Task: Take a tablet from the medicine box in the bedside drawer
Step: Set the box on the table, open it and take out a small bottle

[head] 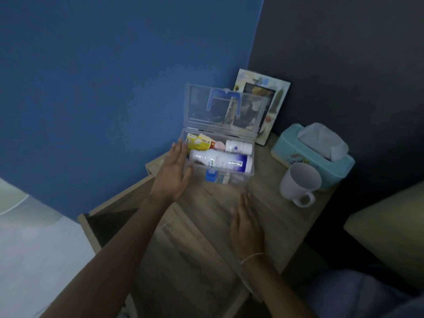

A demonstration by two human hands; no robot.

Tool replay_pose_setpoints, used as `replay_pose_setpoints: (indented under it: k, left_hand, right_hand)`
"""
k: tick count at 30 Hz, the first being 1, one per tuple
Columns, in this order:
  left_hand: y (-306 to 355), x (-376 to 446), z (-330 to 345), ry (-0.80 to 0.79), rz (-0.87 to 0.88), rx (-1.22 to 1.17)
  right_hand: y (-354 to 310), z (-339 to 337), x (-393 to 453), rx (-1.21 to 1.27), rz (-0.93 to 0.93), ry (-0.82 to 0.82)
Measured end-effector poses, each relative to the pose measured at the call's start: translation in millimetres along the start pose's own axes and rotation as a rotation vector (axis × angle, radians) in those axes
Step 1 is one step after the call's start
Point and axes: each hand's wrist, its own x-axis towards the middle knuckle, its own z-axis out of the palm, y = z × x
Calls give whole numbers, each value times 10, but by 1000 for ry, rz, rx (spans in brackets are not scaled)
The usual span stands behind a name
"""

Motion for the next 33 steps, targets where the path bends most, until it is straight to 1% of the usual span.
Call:
replay_pose_setpoints:
  k: [1,2,4,10,15,18,24,26,27,30,33]
  left_hand:
    - [36,-41,12,-5,14,25]
    - [77,-71,26,-12,30,54]
    - [162,-109,54,-25,45,100]
    - [356,-2,135,-35,88,128]
    - [492,294,236,-32,95,58]
    - [517,481,293,-32,138,85]
    - [517,715,370,-35,224,62]
    - [500,780,374,-33,190,62]
    - [495,824,375,-46,146,68]
    - [502,972,368,-106,-45,80]
    - [548,1091,373,-95,-203,-14]
  right_hand:
    - [31,38,-23,-103,-17,-106]
    - [71,69,-31,-193,-39,-178]
    - [103,103,-19,-295,-55,-233]
    - [97,156,-32,-389,-60,-251]
    - [93,160,-27,-385,-62,-248]
    - [97,160,-21,-368,-49,-247]
    - [93,175,-14,-331,-40,-249]
    - [92,176,-15,-332,-38,-246]
    - [93,177,-13,-331,-36,-248]
    - [94,174,-10,-332,-28,-242]
    - [95,173,-16,-322,-23,-249]
